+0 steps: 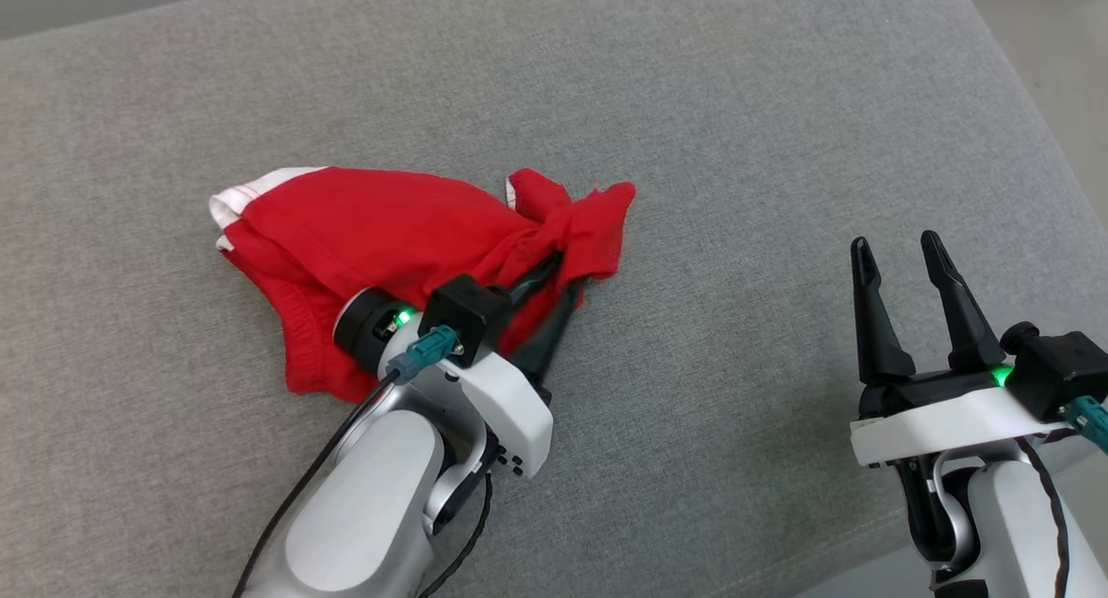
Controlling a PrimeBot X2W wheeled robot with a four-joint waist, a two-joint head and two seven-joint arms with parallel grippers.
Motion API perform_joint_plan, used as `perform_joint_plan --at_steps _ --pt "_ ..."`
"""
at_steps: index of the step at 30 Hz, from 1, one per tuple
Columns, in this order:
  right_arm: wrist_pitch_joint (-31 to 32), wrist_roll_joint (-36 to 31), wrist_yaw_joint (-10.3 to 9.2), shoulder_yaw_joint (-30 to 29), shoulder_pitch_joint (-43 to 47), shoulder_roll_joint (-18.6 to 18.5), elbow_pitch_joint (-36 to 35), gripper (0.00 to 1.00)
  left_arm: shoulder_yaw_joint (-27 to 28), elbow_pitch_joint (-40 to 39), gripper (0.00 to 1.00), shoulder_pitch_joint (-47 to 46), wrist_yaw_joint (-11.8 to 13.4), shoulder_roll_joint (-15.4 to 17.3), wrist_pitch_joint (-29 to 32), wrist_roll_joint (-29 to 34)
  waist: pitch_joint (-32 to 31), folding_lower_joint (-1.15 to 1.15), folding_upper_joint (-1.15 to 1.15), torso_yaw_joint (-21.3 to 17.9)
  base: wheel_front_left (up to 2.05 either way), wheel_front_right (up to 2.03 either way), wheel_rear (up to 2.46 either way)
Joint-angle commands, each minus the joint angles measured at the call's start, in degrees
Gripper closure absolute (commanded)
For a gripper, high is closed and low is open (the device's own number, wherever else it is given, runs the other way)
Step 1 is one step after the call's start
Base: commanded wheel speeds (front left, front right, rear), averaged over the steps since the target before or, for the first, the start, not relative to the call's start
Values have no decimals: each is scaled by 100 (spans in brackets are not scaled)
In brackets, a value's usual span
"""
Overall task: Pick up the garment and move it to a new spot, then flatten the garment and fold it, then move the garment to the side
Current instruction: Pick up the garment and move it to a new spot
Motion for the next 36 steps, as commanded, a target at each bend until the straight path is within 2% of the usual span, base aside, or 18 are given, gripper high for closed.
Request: perform_joint_plan --at_steps 1,8,13,19,23,32,36 --pt "-41 64 13 -31 23 -8 -37 0 -17 51 0 -72 -26 31 -50 -17 22 0 0 -15 0 0 0" --pt "-41 60 13 -15 29 -13 -6 0 -82 213 0 -22 -34 72 -278 -116 -168 0 0 247 0 0 0" --pt "-42 -38 13 -58 60 -14 33 0 78 172 0 68 96 130 -470 -225 -389 0 0 590 0 0 0" --pt "-41 -187 13 -96 85 -31 105 0 518 148 0 231 371 244 -730 -486 -642 0 0 1034 0 0 0" --pt "-41 -261 13 -110 165 -104 151 0 1019 172 0 425 574 416 -904 -808 -829 0 0 1343 0 0 0" --pt "-6 -284 13 -130 353 -229 280 0 1825 85 0 1038 907 835 -1178 -1133 -1164 0 0 1681 0 0 0" --pt "58 -299 13 -157 450 -250 270 0 2000 -78 0 1324 951 934 -1227 -1122 -1311 0 0 1770 0 0 0"
